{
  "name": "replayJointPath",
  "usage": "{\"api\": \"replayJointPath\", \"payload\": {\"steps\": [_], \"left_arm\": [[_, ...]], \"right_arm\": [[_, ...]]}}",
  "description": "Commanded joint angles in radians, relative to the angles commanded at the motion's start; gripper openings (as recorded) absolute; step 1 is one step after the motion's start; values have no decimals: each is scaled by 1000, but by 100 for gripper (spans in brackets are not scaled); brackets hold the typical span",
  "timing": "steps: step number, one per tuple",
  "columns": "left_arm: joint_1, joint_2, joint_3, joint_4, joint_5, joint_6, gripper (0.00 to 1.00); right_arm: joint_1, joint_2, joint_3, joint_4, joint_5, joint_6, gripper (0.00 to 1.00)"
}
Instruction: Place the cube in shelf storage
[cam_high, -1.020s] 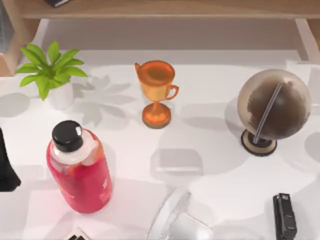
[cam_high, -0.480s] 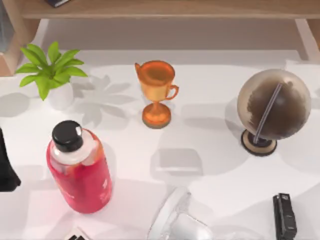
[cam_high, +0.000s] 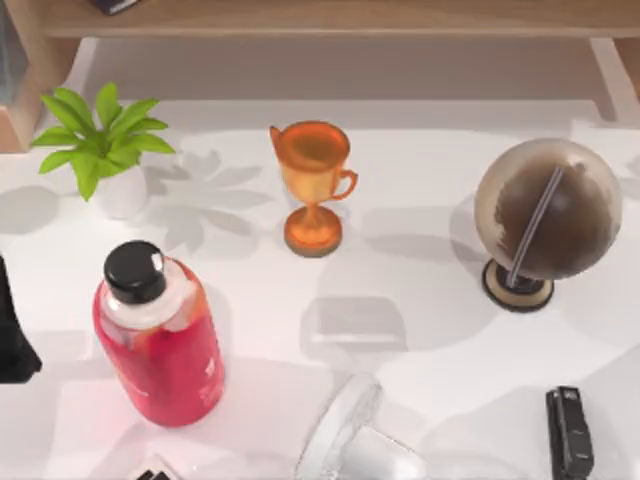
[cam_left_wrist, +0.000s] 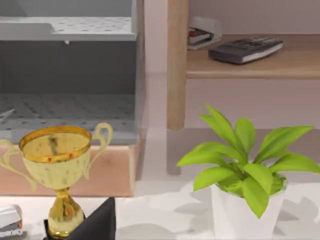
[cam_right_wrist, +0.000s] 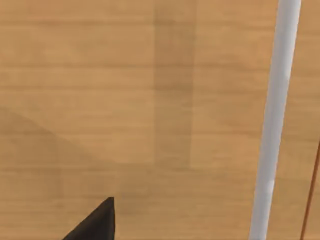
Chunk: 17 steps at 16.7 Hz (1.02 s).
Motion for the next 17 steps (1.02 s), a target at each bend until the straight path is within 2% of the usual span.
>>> {"api": "replayJointPath", "payload": {"steps": [3,16,17], "left_arm": [[0,0,0,0,0,0,100],[0,0,0,0,0,0,100],[0,0,0,0,0,0,100]], "right_arm": [[0,0,0,0,0,0,100],[0,0,0,0,0,0,2],[0,0,0,0,0,0,0]]}}
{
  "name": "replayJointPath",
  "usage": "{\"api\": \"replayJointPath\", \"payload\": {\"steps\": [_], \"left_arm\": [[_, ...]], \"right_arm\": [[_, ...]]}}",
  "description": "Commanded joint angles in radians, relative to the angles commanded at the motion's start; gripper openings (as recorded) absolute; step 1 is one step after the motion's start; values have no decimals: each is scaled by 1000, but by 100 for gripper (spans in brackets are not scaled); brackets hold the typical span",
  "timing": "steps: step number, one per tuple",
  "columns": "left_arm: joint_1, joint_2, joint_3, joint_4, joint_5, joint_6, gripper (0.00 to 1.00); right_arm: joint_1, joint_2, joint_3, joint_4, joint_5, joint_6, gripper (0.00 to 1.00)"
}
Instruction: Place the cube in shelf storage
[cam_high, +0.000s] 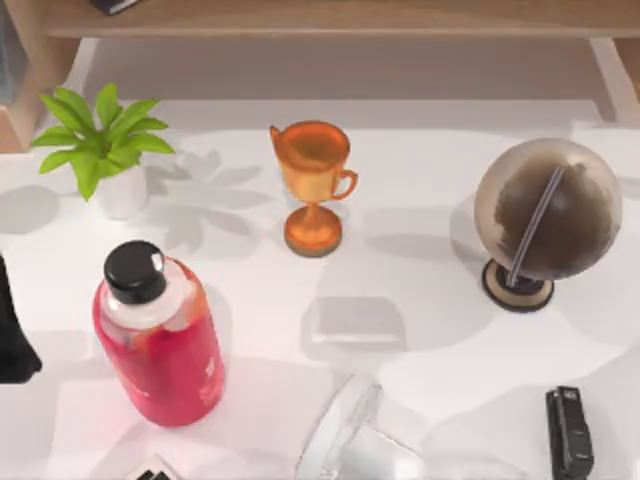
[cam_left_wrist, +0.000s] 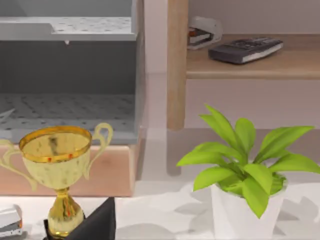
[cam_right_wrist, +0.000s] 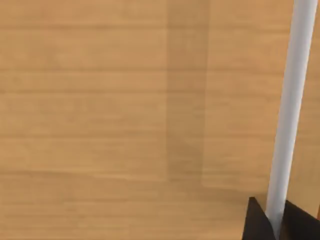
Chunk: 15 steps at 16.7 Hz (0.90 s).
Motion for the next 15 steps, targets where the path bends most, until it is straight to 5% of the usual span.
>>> {"api": "replayJointPath", "payload": {"steps": [15], "left_arm": [[0,0,0,0,0,0,100]], "right_arm": [[-44,-77,-176,94,-41,2,0]]}}
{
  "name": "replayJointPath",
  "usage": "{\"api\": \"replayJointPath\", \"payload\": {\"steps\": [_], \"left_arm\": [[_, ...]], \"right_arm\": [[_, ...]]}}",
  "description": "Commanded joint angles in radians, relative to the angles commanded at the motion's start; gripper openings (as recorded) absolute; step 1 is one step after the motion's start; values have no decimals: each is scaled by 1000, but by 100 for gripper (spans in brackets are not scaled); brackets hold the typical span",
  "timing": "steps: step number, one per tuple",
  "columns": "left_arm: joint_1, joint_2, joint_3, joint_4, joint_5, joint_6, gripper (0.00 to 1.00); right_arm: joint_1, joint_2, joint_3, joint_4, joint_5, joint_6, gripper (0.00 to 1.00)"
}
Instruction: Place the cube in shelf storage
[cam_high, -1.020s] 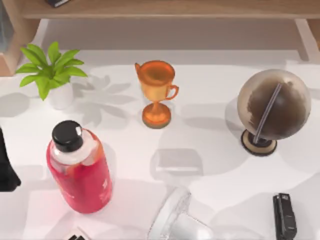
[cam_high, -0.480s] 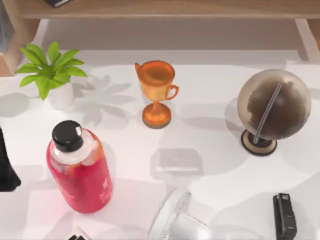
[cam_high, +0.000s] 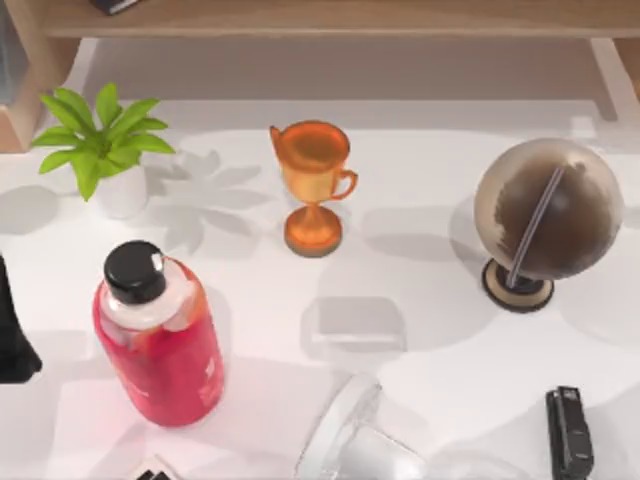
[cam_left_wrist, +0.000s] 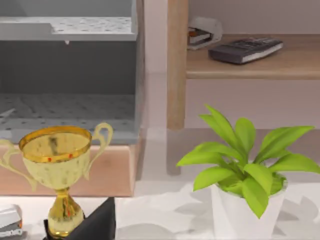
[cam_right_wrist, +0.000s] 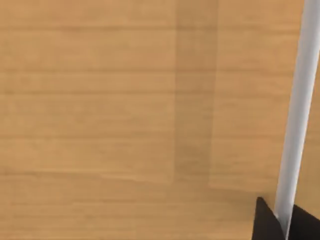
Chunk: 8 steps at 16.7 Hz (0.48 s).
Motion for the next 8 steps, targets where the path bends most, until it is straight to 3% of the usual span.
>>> {"api": "replayJointPath", "payload": {"steps": [8], "left_arm": [[0,0,0,0,0,0,100]], "right_arm": [[-23,-40,-98,57,-23,2,0]]}}
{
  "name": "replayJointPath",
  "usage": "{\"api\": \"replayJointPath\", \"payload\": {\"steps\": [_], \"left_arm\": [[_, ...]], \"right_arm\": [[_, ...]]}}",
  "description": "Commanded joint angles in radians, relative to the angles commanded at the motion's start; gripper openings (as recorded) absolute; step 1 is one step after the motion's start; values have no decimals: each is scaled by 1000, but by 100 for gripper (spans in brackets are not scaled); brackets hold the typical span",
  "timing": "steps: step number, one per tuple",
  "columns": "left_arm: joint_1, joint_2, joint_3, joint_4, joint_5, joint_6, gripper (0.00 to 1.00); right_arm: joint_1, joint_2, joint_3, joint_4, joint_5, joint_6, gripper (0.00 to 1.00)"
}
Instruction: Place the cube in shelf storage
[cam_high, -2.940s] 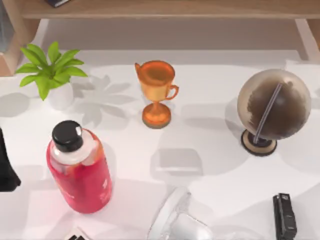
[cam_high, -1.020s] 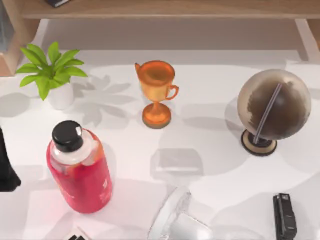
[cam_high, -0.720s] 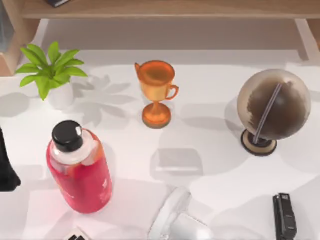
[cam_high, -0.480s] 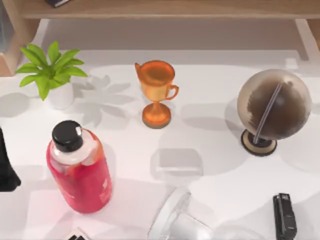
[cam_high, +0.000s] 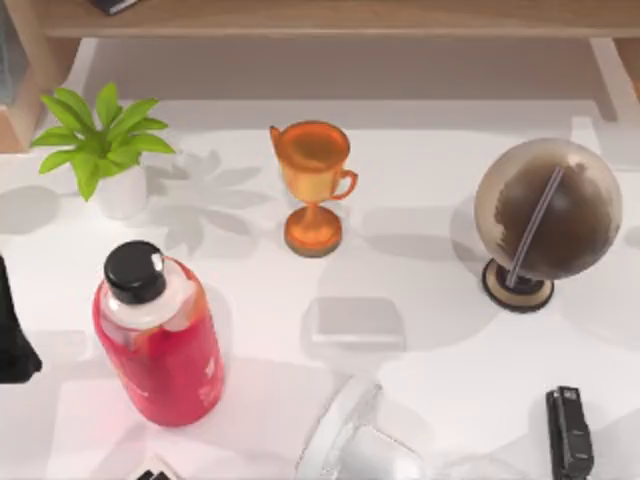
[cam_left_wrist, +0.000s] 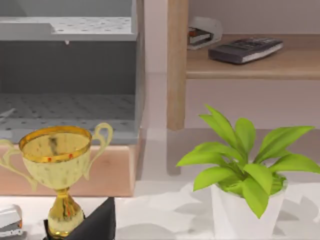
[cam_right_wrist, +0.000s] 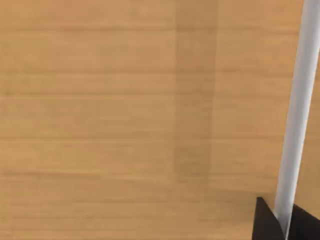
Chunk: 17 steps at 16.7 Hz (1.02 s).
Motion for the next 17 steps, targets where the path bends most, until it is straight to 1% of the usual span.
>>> {"api": "replayJointPath", "payload": {"steps": [3,9,15,17], "left_arm": [[0,0,0,0,0,0,100],[0,0,0,0,0,0,100],[0,0,0,0,0,0,100],[0,0,0,0,0,0,100]], "right_arm": [[-19,-25,-39,34,-21,-1,0],[-77,-88,-227,130,-76,1,0],[-87,-98,-244,146,-91,1,0],[-112,-111,-280,174,-115,0,0]]}}
